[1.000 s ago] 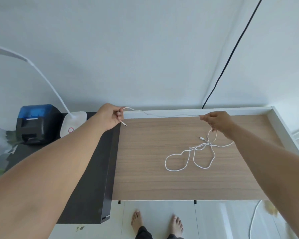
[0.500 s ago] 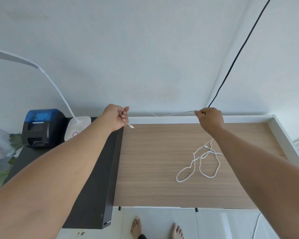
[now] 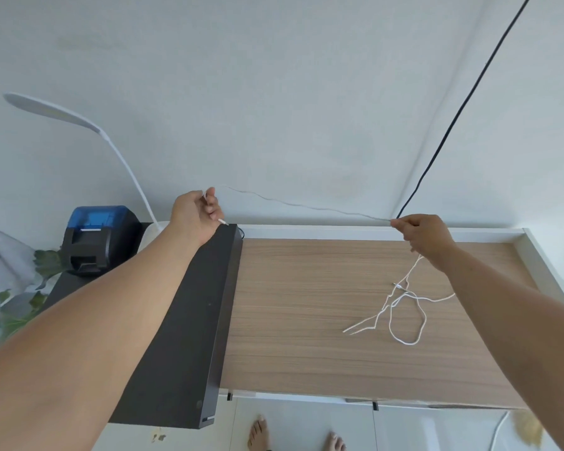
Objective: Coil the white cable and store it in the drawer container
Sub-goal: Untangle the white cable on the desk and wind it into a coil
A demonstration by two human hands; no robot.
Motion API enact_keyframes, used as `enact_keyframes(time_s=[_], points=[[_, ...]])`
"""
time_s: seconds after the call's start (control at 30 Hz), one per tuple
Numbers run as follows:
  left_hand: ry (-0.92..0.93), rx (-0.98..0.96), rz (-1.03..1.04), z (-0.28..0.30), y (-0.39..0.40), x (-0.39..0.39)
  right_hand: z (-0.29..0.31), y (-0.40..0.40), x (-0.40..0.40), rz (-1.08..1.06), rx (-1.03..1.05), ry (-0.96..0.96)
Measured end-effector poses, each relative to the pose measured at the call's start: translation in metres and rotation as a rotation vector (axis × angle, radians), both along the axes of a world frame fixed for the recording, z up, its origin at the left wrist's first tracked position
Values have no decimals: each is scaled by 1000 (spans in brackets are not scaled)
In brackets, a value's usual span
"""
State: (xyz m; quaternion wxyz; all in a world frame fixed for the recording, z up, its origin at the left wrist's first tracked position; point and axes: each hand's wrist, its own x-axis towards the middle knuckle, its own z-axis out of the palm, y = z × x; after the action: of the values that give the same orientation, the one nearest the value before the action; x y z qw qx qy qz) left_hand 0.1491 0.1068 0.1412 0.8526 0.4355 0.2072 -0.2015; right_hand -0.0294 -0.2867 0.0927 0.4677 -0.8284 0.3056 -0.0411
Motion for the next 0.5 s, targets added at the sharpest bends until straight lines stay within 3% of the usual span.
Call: enact_keyframes(time_s=[0.1,0.3,0.5], points=[[-140,135,-90,4,-10,-1,-1,9,0,134,-102,42],[-368,749,-380,0,-48,-17,22,53,25,525,-31,154],[-375,663,-569,-13,-69,-47,40,80,41,551,168,-21]])
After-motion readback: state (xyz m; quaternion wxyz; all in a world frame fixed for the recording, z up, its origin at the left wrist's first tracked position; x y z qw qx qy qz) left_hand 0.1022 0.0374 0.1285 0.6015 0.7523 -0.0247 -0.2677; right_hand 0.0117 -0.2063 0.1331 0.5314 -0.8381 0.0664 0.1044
